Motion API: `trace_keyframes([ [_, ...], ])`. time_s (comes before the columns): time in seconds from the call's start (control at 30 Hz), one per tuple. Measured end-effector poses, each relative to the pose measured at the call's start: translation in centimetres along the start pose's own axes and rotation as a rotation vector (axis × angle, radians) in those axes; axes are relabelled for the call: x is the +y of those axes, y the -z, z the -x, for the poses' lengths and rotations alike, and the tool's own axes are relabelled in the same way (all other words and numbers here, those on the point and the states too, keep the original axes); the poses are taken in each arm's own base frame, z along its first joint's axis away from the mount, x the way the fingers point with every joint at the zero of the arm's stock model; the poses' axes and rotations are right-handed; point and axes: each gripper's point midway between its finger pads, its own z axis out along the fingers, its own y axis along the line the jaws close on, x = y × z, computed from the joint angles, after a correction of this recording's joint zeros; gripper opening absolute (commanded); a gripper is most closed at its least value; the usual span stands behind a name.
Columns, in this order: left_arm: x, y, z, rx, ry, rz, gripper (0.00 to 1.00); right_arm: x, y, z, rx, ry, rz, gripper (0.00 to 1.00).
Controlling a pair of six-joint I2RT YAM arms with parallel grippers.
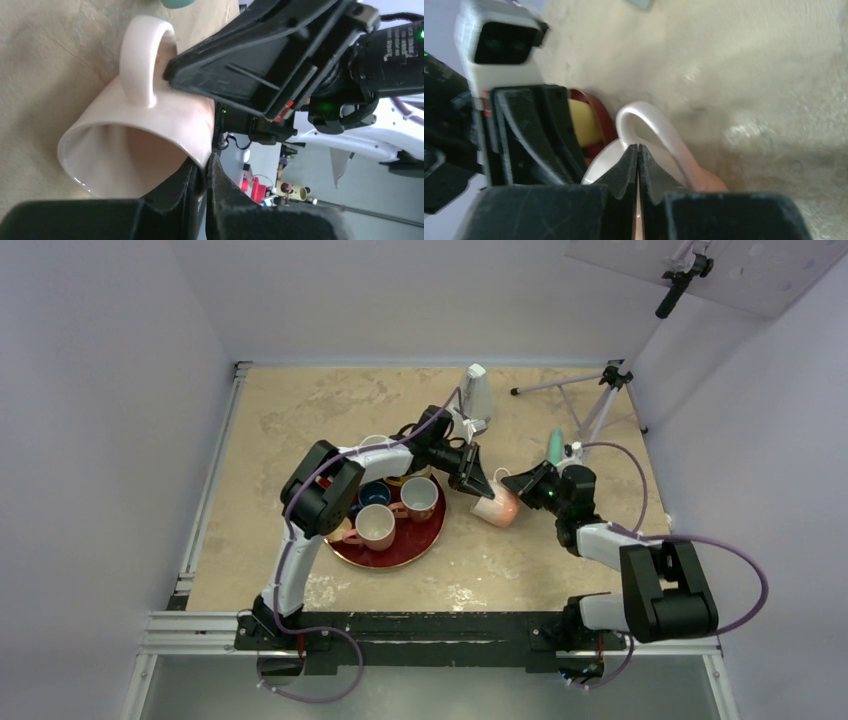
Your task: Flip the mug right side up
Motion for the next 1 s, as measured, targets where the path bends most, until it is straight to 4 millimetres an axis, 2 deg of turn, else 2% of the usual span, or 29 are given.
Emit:
trace_keyframes([
  [0.07, 1.2, -0.4, 0.3, -0.009, -0.018, 0.020, 0.00, -1.4, -0.5, -1.4, 0.051, -0.005, -0.037, 0.00],
  [0.13, 1.2, -0.4, 0.4, -0.005, -0.039, 0.021, 0.00, -2.1, -0.8, -1.6, 0.063, -0.007, -0.055, 0.00],
  [0.27, 1.1, -0.4, 0.6, -0.006, -0.074, 0.032, 0.00, -1.9, -1.2, -1.5, 0.072, 0.009, -0.049, 0.00],
  [0.43, 0.9, -0.3, 0.8, 0.009, -0.131, 0.075, 0.00, -1.6, -0.9, -1.2, 0.094, 0.039, -0.071, 0.03],
  [0.6, 0.8, 0.5, 2.3, 0.007, -0.280, 0.204, 0.00, 1.0, 0.7, 1.2, 0.076, 0.110, -0.115, 0.07],
  [0.77, 1.0, 2.3, 2.9, 0.060, -0.492, 0.364, 0.00, 4.1, 3.7, 4.6, 0.026, 0.193, -0.188, 0.09],
  [0.87, 1.0, 3.0, 2.2, 0.133, -0.611, 0.429, 0.00, 4.5, 5.7, 5.8, 0.010, 0.223, -0.264, 0.10],
  [1.0, 1.0, 2.8, -0.3, 0.285, -0.769, 0.472, 0.00, 4.3, 7.9, 7.4, -0.029, 0.252, -0.374, 0.10],
])
